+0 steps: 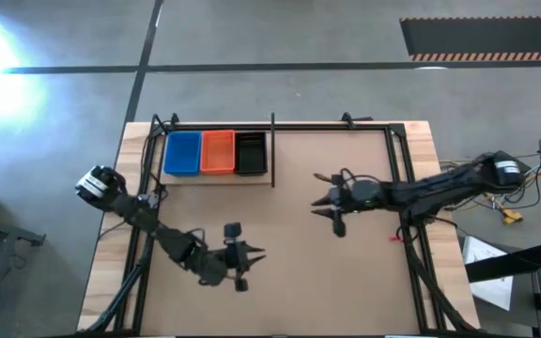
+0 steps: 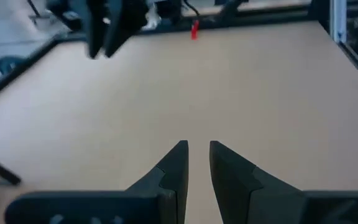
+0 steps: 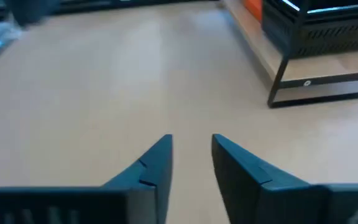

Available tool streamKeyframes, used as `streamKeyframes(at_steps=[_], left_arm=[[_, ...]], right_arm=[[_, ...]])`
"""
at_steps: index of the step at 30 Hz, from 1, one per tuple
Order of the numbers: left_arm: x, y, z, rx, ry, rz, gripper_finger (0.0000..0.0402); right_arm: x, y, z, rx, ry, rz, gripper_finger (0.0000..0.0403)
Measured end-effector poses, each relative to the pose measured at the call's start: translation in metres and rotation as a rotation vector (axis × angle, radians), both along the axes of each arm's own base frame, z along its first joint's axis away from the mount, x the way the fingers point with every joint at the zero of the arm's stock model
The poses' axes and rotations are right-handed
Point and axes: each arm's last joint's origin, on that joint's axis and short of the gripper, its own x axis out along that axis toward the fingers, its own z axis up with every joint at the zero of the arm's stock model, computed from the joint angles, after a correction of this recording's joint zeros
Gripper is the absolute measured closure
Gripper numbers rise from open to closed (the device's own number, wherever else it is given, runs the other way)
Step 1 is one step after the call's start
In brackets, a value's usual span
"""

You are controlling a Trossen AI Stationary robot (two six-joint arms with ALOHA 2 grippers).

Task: Stack baskets on shelf by color
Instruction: Return to Home Position

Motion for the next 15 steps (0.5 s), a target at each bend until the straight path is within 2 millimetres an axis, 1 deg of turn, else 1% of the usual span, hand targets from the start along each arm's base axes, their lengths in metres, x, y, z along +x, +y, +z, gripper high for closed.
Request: streamKeyframes(at_steps=[4, 6, 8, 10, 12, 15], left_arm=[[0.013, 0.027, 0.005, 0.007, -0.068, -0.048, 0.0355], [0.017, 0.044, 0.008, -0.019, -0.137, -0.111, 0.0363], [0.016, 0.063, 0.008, -0.036, -0.194, -0.159, 0.0378], [0.011, 0.082, 0.009, -0.039, -0.228, -0.178, 0.0394], [0.004, 0.100, 0.012, -0.038, -0.247, -0.149, 0.0398], [-0.015, 0.124, 0.019, -0.041, -0.273, -0.110, 0.0399]], right_arm=[[-0.031, 0.001, 0.003, 0.041, -0.065, 0.016, 0.0348], [-0.045, 0.000, 0.001, 0.051, -0.089, 0.012, 0.0372], [-0.057, 0.000, -0.002, 0.052, -0.114, 0.013, 0.0388], [-0.065, 0.000, -0.001, 0.059, -0.144, 0.011, 0.0392], [-0.072, 0.000, 0.000, 0.069, -0.162, 0.008, 0.0394], [-0.080, 0.000, 0.000, 0.073, -0.164, 0.007, 0.0394]])
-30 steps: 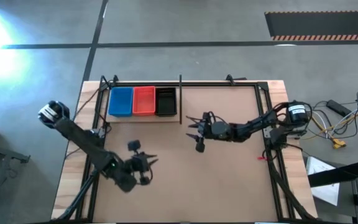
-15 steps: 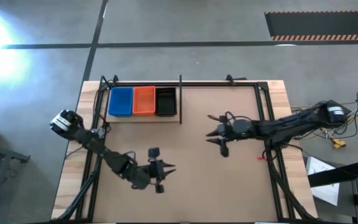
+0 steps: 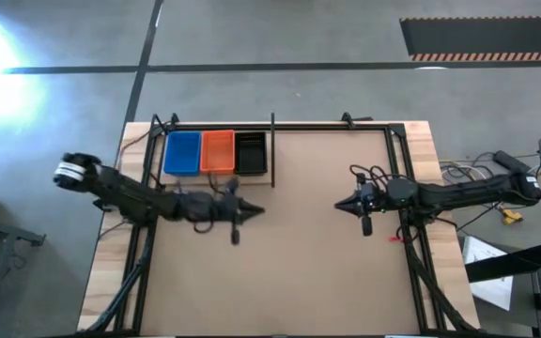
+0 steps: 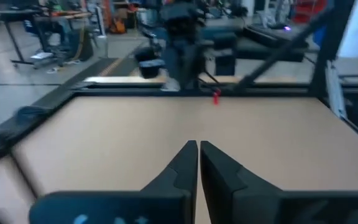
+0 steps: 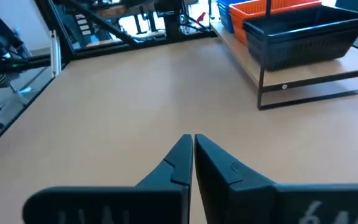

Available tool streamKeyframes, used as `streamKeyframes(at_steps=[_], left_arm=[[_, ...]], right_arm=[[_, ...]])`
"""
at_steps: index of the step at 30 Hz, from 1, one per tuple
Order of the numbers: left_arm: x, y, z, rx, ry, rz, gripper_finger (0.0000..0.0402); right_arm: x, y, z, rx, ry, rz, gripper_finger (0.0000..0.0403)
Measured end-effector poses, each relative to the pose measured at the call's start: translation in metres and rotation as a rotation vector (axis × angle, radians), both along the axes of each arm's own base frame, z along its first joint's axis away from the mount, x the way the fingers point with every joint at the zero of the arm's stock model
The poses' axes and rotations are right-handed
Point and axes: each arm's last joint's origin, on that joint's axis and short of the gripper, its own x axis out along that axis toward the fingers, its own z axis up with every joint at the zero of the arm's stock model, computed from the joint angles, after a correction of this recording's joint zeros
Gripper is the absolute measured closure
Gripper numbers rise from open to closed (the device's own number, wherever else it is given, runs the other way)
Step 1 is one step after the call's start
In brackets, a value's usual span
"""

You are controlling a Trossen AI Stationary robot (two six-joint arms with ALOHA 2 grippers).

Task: Stack baskets on shelf by color
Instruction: Return to Home Position

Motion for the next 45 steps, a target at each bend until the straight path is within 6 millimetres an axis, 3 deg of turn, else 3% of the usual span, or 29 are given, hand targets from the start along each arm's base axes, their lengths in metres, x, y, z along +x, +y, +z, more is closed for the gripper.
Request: streamKeyframes(at_steps=[5, 10, 19, 25, 31, 45], left_arm=[[-0.043, 0.027, 0.008, -0.014, -0.079, 0.051, 0.0401], [-0.089, 0.043, 0.007, -0.034, -0.185, 0.087, 0.0401], [-0.142, 0.062, 0.010, -0.092, -0.133, 0.137, 0.0401], [-0.163, 0.058, -0.004, -0.092, -0.242, 0.082, 0.0401], [-0.171, 0.056, -0.029, -0.098, -0.300, 0.069, 0.0402], [-0.164, 0.055, -0.048, -0.073, -0.096, 0.024, 0.0402]], right_arm=[[-0.009, 0.001, 0.000, -0.013, -0.034, 0.042, 0.0394], [-0.019, 0.002, 0.001, -0.007, -0.124, 0.087, 0.0394], [-0.031, 0.002, 0.000, 0.016, -0.241, 0.084, 0.0394], [-0.033, 0.002, 0.002, 0.038, -0.262, 0.082, 0.0394], [-0.033, 0.002, 0.001, 0.041, -0.256, 0.085, 0.0394], [-0.033, 0.000, 0.001, 0.026, -0.257, 0.026, 0.0394]])
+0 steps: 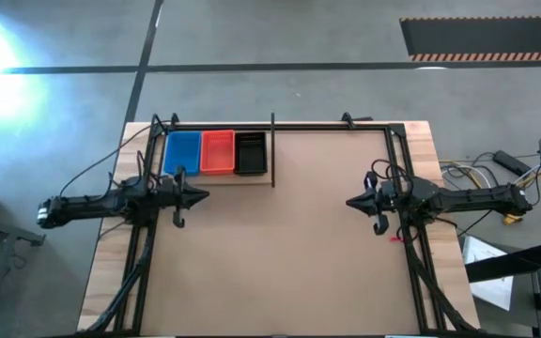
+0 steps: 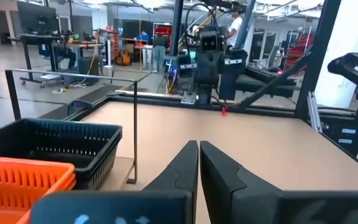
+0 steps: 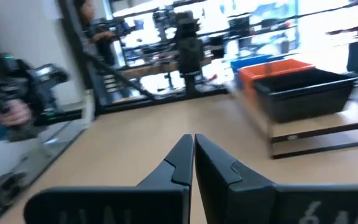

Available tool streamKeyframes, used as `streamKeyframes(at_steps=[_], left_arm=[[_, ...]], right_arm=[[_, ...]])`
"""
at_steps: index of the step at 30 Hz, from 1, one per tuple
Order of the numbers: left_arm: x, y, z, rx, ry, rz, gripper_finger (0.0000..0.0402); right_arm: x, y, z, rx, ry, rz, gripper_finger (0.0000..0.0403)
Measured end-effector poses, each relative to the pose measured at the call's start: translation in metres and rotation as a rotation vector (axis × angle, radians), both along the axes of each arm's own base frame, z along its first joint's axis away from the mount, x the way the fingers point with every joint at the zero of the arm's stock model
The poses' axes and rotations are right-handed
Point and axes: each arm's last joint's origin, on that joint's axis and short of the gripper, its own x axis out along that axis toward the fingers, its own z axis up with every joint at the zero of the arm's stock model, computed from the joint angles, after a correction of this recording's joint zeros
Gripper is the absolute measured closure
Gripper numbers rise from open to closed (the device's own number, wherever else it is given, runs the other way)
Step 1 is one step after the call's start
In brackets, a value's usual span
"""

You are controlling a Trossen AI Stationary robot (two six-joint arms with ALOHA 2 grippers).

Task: Stack baskets on shelf by color
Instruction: Return to Home Position

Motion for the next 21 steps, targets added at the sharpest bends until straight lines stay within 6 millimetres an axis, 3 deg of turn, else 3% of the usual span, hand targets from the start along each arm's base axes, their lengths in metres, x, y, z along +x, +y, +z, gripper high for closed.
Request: streamKeyframes(at_steps=[7, 21], left_arm=[[-0.003, 0.000, 0.000, 0.001, -0.010, -0.001, 0.0402], [-0.002, -0.001, -0.003, 0.067, 0.030, -0.022, 0.0401]], right_arm=[[-0.008, -0.003, 0.007, -0.055, -0.084, -0.056, 0.0394], [-0.014, -0.005, 0.000, -0.040, -0.028, -0.069, 0.0394]])
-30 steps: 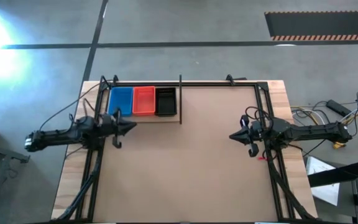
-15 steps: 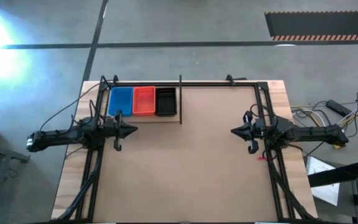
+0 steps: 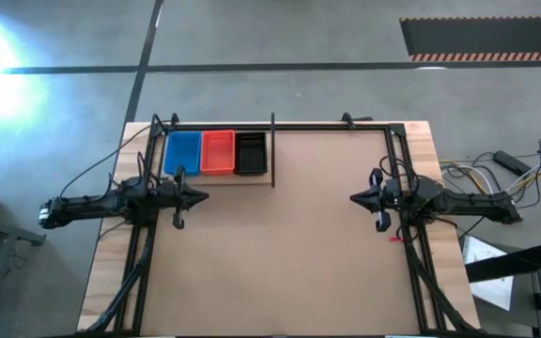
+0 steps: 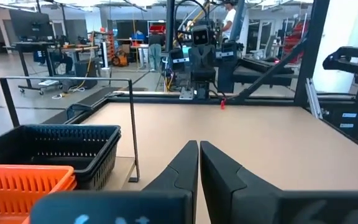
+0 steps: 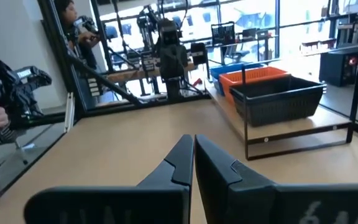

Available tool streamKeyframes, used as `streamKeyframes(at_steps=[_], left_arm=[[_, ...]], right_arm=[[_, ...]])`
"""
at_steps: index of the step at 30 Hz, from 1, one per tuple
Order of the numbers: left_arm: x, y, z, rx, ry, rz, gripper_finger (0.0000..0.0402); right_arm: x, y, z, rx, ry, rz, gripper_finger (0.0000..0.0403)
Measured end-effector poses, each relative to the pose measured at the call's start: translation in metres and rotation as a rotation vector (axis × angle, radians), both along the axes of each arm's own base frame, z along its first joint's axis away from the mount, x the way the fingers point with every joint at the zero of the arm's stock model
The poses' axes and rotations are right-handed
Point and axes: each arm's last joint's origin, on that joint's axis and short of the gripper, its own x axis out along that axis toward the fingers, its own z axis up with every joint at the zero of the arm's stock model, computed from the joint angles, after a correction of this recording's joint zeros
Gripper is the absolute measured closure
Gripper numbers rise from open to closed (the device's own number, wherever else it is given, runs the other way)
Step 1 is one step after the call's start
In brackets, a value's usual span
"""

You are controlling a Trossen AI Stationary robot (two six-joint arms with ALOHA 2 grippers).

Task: Stack baskets on shelf by color
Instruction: Return to Home Position

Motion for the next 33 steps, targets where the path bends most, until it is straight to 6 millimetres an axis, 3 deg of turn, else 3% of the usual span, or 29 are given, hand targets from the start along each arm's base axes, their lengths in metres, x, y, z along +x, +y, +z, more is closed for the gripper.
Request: streamKeyframes(at_steps=[33], left_arm=[[0.0088, 0.0006, -0.0089, -0.029, 0.113, -0.005, 0.0402]], right_arm=[[0.0014, -0.0001, -0.0020, 0.021, 0.025, -0.002, 0.0394]])
